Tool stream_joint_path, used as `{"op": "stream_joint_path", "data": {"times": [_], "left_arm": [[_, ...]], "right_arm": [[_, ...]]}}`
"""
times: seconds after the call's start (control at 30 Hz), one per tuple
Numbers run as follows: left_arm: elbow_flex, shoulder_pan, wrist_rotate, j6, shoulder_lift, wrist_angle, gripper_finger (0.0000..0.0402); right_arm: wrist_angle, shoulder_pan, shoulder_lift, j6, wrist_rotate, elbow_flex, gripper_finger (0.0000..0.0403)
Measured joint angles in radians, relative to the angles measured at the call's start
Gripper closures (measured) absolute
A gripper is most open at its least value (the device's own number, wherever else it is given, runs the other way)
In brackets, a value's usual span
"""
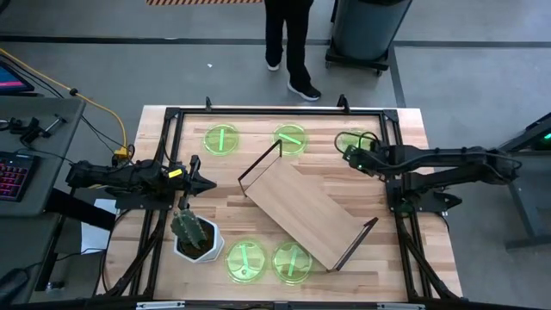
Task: Place and stack plates onto a shelf
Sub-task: Put the top right transparent green plate on the shelf
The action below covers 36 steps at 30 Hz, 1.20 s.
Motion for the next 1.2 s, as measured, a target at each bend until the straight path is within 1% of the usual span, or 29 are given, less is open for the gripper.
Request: {"op": "stream_joint_path", "data": {"times": [0.17, 0.27, 0.33, 0.4, 0.53, 0.63, 0.8, 0.97, 1.03, 1.1, 1.2], "left_arm": [[0.0, 0.0, 0.0, 0.0, 0.0, 0.001, 0.0401], [0.0, 0.0, 0.0, 0.0, 0.0, 0.001, 0.0401], [0.0, 0.0, 0.0, 0.0, 0.0, 0.0, 0.0401], [0.0, 0.0, 0.0, 0.0, 0.0, 0.001, 0.0401], [0.0, 0.0, 0.0, 0.0, 0.0, 0.0, 0.0401], [0.0, 0.0, 0.0, 0.0, 0.0, 0.0, 0.0401], [0.0, 0.0, 0.0, 0.0, 0.0, 0.0, 0.0401], [0.0, 0.0, 0.0, 0.0, 0.0, 0.0, 0.0401], [0.0, 0.0, 0.0, 0.0, 0.0, 0.0, 0.0401], [0.0, 0.0, 0.0, 0.0, 0.0, 0.0, 0.0401], [0.0, 0.0, 0.0, 0.0, 0.0, 0.0, 0.0401]], "right_arm": [[0.035, -0.071, -0.002, 0.16, 0.019, -0.116, 0.0247], [0.103, -0.107, -0.002, 0.227, 0.027, -0.172, 0.0247], [0.171, -0.13, -0.002, 0.249, 0.061, -0.203, 0.0247], [0.241, -0.158, -0.002, 0.25, 0.086, -0.229, 0.0247], [0.324, -0.217, -0.002, 0.245, 0.082, -0.277, 0.0247], [0.335, -0.252, -0.001, 0.243, 0.057, -0.299, 0.0247], [0.366, -0.292, -0.003, 0.243, 0.06, -0.318, 0.0247], [0.376, -0.341, 0.004, 0.171, 0.069, -0.321, 0.0248], [0.377, -0.358, 0.016, 0.142, 0.067, -0.321, 0.0256], [0.376, -0.37, 0.031, 0.132, 0.058, -0.32, 0.0275], [0.372, -0.382, 0.047, 0.082, 0.036, -0.32, 0.0329]]}}
